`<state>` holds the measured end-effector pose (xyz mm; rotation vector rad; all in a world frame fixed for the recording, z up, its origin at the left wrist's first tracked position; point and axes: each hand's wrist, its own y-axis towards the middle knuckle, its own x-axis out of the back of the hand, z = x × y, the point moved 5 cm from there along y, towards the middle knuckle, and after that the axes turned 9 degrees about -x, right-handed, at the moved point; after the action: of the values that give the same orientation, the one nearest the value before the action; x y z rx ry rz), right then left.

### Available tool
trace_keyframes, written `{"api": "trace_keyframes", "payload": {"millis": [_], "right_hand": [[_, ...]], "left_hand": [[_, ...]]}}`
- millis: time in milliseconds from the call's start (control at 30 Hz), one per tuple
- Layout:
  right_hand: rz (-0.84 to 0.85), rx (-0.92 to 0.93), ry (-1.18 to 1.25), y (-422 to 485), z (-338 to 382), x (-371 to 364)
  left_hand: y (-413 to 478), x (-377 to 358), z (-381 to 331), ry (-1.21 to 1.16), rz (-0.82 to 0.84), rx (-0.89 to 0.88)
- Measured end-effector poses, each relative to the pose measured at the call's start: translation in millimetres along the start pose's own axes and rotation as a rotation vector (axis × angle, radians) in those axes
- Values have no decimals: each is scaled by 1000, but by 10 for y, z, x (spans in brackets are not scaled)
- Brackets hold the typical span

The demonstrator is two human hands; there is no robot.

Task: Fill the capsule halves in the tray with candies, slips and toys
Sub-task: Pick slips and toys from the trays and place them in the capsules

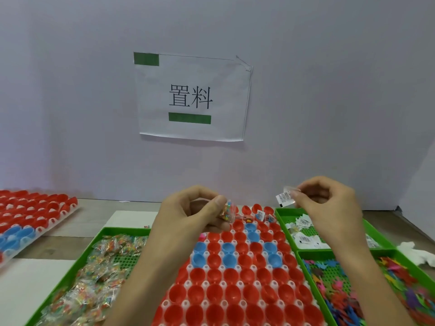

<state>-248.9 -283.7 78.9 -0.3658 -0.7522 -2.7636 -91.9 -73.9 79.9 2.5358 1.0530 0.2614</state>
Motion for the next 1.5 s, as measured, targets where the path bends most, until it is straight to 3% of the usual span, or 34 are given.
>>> {"api": "trace_keyframes", "payload": {"millis": [133, 267, 600, 733, 867, 967, 1100, 1500], "right_hand": [[-178, -148, -210, 220, -679, 288], [-186, -278, -344, 284, -1236, 429], [-166, -281, -332, 269, -1206, 386], [3, -159, -106, 208, -567, 311], [432, 16, 200, -115, 270, 93], [645, 76, 125, -366, 531, -54], [650, 103, -41, -451, 566, -122], [707, 137, -105, -459, 538, -140]], "left_hand": [[16, 17, -35, -4, -13, -26], [28, 12, -29, -7, -24, -31], [-6, -161, 109, 20, 118, 68], [-23, -186, 112, 7, 101, 81], [-52, -256, 55, -44, 59, 46], [-87, -317, 5, -73, 59, 22], [-110, -366, -40, -78, 126, 30], [-105, -417, -46, 12, 161, -31]]}}
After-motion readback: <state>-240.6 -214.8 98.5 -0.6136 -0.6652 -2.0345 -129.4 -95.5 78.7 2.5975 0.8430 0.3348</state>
